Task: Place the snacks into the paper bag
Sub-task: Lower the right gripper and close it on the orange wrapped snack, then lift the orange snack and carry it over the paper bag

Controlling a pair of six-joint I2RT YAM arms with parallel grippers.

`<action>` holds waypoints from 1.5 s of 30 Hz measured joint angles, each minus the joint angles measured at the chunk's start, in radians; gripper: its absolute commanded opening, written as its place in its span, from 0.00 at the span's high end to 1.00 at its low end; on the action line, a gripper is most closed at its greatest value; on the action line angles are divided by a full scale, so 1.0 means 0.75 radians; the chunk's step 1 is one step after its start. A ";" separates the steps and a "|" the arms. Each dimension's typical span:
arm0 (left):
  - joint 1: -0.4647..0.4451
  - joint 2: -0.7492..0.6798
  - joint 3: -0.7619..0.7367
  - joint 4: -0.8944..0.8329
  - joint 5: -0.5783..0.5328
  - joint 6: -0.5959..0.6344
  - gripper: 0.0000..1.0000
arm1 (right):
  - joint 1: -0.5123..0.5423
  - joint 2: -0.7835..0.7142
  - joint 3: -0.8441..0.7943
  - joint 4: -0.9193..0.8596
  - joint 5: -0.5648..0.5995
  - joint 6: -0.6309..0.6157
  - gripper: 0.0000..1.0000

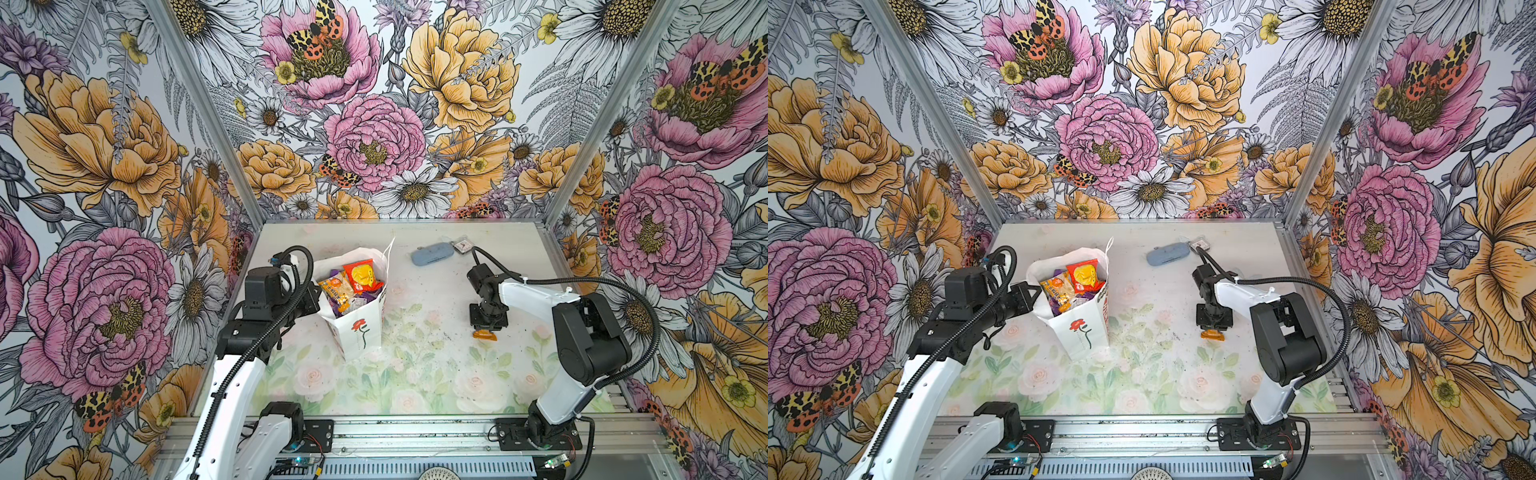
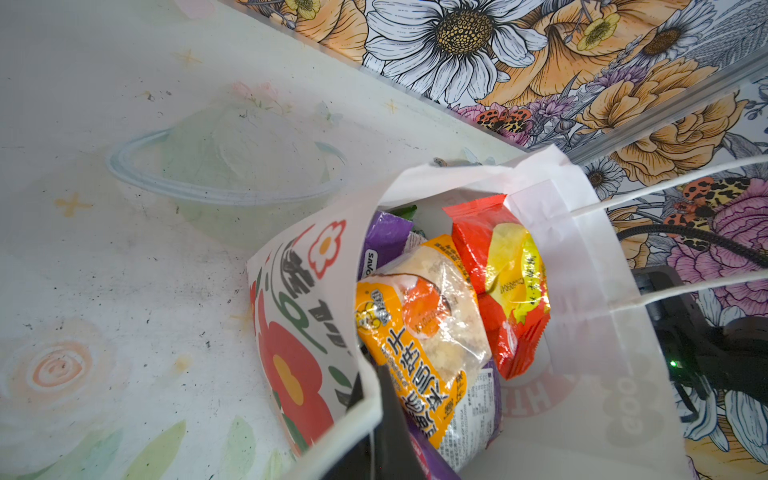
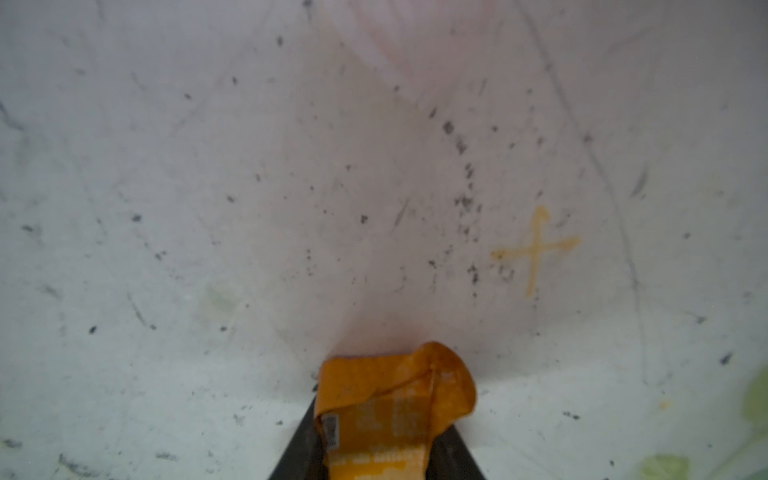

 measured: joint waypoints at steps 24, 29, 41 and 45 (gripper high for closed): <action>0.002 0.000 0.000 0.000 0.000 0.000 0.96 | 0.255 -0.439 0.258 -0.259 0.008 0.119 0.84; 0.002 0.000 0.000 0.000 0.002 0.000 0.96 | 0.363 -0.457 0.463 -0.403 0.073 0.168 0.85; 0.002 0.000 0.000 0.000 0.004 0.000 0.96 | 0.823 -0.097 1.505 -0.642 0.240 0.154 0.85; 0.002 0.000 0.000 0.000 0.005 0.000 0.96 | 0.910 0.165 1.872 -0.714 0.251 0.102 0.85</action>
